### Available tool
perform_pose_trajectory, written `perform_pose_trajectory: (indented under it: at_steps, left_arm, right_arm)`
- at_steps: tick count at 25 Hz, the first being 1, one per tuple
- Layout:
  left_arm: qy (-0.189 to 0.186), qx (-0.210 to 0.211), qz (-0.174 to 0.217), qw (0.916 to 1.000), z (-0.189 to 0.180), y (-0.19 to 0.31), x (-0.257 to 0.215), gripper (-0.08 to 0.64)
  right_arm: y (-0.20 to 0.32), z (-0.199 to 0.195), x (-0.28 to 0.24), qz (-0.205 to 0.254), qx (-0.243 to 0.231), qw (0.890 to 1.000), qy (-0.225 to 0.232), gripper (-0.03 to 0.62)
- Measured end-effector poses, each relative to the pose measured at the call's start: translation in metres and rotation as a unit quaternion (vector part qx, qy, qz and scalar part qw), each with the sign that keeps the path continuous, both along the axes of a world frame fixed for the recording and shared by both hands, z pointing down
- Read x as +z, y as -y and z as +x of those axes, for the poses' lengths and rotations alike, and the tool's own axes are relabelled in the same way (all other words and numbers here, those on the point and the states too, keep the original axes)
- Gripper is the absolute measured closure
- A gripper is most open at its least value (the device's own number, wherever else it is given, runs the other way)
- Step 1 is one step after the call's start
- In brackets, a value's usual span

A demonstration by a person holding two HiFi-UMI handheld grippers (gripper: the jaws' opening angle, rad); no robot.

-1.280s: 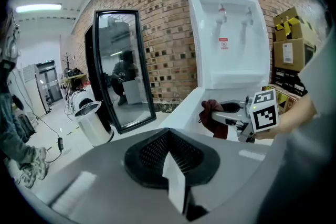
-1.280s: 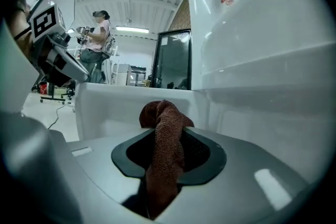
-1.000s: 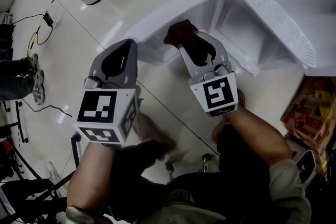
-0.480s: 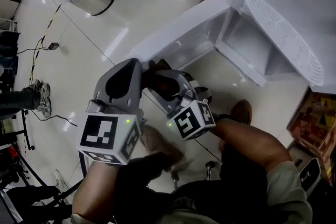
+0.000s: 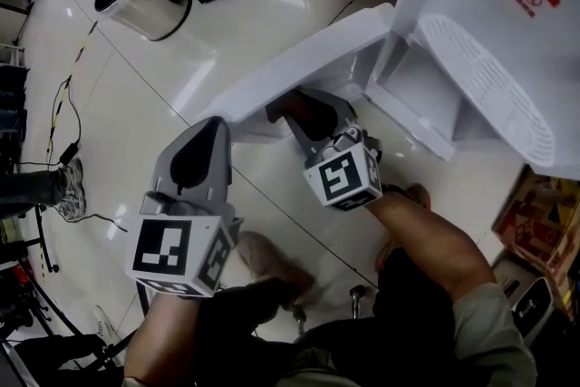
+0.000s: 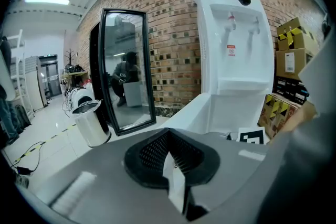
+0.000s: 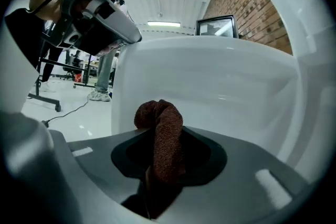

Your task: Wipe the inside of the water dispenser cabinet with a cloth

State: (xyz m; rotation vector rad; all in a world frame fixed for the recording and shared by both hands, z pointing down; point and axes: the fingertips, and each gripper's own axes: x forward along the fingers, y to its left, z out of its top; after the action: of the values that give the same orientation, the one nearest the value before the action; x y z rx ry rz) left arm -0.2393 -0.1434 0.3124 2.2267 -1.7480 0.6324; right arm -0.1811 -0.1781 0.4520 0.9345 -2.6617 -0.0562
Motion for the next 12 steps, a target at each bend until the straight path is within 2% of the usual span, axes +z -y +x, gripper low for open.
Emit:
perform_pose_trajectory:
  at_steps: [3, 6, 10, 12]
  left_arm:
    - [-0.003, -0.006, 0.000, 1.0000, -0.002, 0.005, 0.000, 0.561]
    - [-0.001, -0.009, 0.000, 1.0000, -0.002, 0.008, 0.000, 0.561]
    - [0.002, -0.012, -0.001, 0.9999, -0.003, 0.007, 0.000, 0.561]
    - [0.002, -0.015, -0.002, 0.9999, -0.003, 0.006, 0.000, 0.561]
  right_arm:
    - [0.014, 0.015, 0.004, 0.000, 0.024, 1.000, -0.001, 0.456]
    - [0.033, 0.045, 0.006, -0.004, 0.079, 0.997, 0.003, 0.456]
    - [0.060, 0.102, 0.008, -0.017, 0.183, 0.983, 0.001, 0.456]
    - [0.064, 0.121, 0.005, -0.017, 0.206, 0.978, 0.002, 0.463]
